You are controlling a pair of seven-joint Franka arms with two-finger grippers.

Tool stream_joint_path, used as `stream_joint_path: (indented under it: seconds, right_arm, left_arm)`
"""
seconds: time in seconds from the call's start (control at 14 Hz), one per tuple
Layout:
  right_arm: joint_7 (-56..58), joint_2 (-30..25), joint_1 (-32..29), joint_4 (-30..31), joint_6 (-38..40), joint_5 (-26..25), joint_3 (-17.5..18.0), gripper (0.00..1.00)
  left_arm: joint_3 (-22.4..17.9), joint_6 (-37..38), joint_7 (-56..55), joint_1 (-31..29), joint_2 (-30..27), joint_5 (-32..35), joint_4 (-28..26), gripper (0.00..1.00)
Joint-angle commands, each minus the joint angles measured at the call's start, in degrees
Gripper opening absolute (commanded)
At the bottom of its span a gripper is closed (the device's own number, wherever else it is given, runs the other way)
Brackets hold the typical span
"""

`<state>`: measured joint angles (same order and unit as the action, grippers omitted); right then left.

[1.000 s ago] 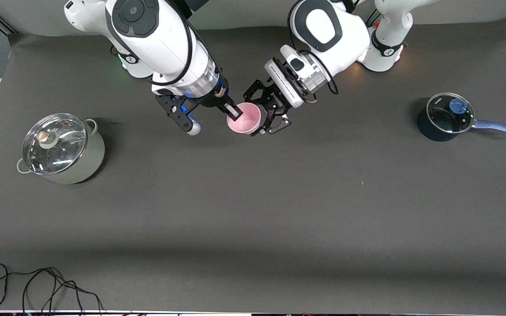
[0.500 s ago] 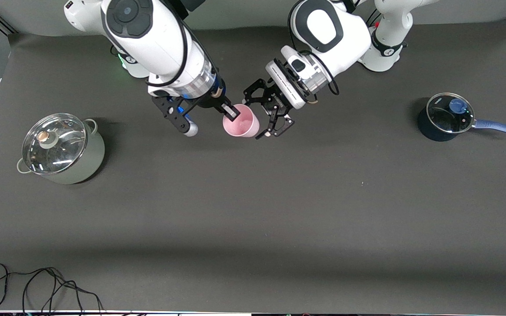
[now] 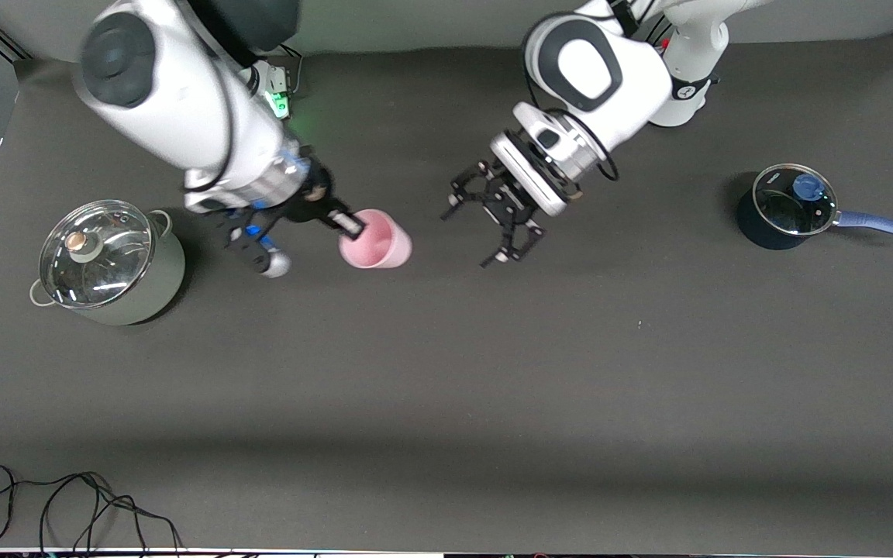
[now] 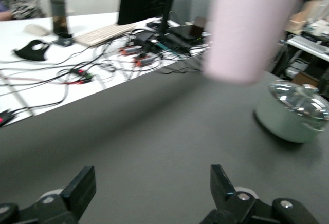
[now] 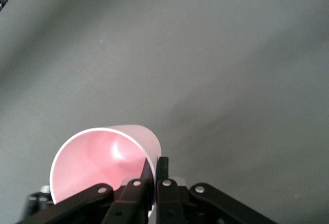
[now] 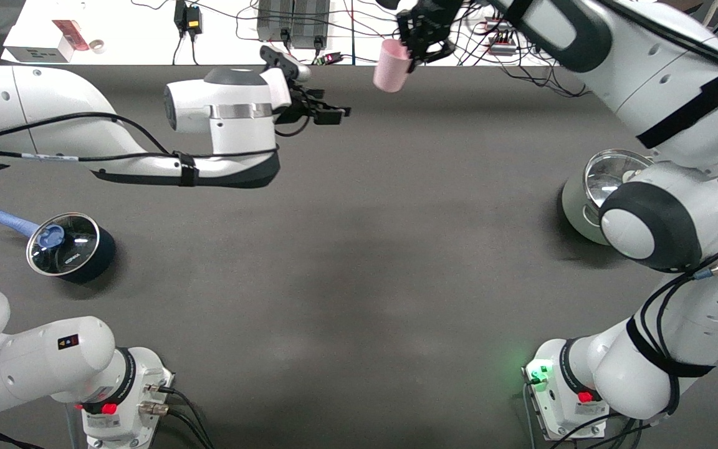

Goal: Transfer pink cup from left to right arm
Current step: 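Open the left gripper and release the cup to the right gripper, then carry the cup with the right gripper while the left gripper withdraws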

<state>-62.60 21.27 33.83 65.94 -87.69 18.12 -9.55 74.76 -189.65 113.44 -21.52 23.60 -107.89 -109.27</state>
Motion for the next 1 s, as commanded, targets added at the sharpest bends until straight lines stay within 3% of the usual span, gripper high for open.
stream_joint_path:
  seconds: [0.0,0.21,0.36,0.64,0.93]
  right_arm:
    - [13.32,-1.85,-3.66,0.86,5.83,0.16,-2.38,0.00]
    - [34.23,-3.25,-4.21,4.01,8.84,-4.03,-10.11,0.00]
    - [44.71,-4.74,-4.47,7.26,8.67,-7.39,-12.49,0.00]
    - [52.39,-4.84,-4.56,9.56,8.15,-7.14,-18.12,0.00]
    - [55.21,-4.84,-4.73,11.75,6.39,-6.96,-20.15,0.00]
  left_arm:
    - [0.48,1.47,-0.15,-5.27,1.18,-0.40,-1.56,0.99]
    - [0.48,3.84,1.34,-11.42,7.05,1.35,-1.73,1.00]
    - [0.65,7.61,3.97,-15.90,11.88,3.47,-2.08,1.00]
    - [0.48,14.12,4.25,-19.96,13.92,9.78,-4.37,1.00]
    - [-2.32,18.87,4.25,-20.50,14.98,18.75,-4.46,1.00]
